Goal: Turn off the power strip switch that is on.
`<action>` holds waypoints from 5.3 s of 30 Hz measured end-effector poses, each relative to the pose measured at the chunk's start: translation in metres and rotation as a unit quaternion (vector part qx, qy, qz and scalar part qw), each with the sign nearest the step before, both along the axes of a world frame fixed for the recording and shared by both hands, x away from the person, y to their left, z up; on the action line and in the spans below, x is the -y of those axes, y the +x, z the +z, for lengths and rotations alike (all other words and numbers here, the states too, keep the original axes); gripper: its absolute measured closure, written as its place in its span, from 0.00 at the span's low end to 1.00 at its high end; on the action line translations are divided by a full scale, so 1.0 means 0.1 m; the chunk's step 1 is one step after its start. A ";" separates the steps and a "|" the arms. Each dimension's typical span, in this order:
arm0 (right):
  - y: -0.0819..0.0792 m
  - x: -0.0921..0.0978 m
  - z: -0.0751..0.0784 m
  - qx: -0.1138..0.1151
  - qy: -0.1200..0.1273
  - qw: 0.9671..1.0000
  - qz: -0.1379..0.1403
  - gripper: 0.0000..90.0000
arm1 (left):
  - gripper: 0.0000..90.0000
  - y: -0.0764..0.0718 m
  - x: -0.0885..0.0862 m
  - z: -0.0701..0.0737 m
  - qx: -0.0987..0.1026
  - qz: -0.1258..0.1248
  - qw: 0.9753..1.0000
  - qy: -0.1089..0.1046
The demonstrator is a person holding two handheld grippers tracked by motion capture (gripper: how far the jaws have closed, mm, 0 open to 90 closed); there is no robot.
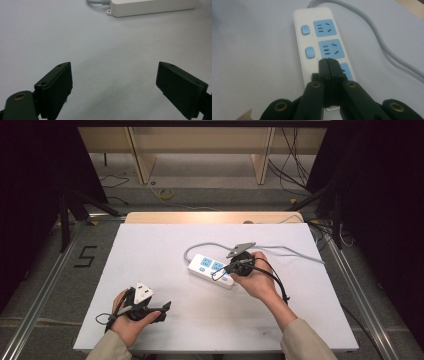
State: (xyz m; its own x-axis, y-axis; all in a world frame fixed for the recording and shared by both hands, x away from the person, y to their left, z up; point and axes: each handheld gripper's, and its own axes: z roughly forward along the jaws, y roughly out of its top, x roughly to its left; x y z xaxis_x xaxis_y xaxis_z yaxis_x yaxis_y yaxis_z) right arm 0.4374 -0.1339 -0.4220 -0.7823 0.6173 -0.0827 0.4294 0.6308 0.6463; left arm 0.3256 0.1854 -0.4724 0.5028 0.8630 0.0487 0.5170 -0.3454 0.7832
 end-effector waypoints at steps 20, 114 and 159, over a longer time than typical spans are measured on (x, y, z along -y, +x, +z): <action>0.06 -0.08 -0.09 -0.016 -0.021 1.000 0.009 1.00 | 0.15 0.00 0.01 0.00 0.000 0.000 1.000 -0.001; 0.10 -0.24 -0.26 -0.048 -0.040 0.998 0.010 1.00 | 0.15 0.01 0.03 -0.01 -0.002 -0.005 1.000 0.001; -0.23 0.67 -0.19 -0.009 0.031 0.999 -0.031 0.72 | 0.16 0.01 0.02 -0.03 -0.006 -0.002 1.000 0.002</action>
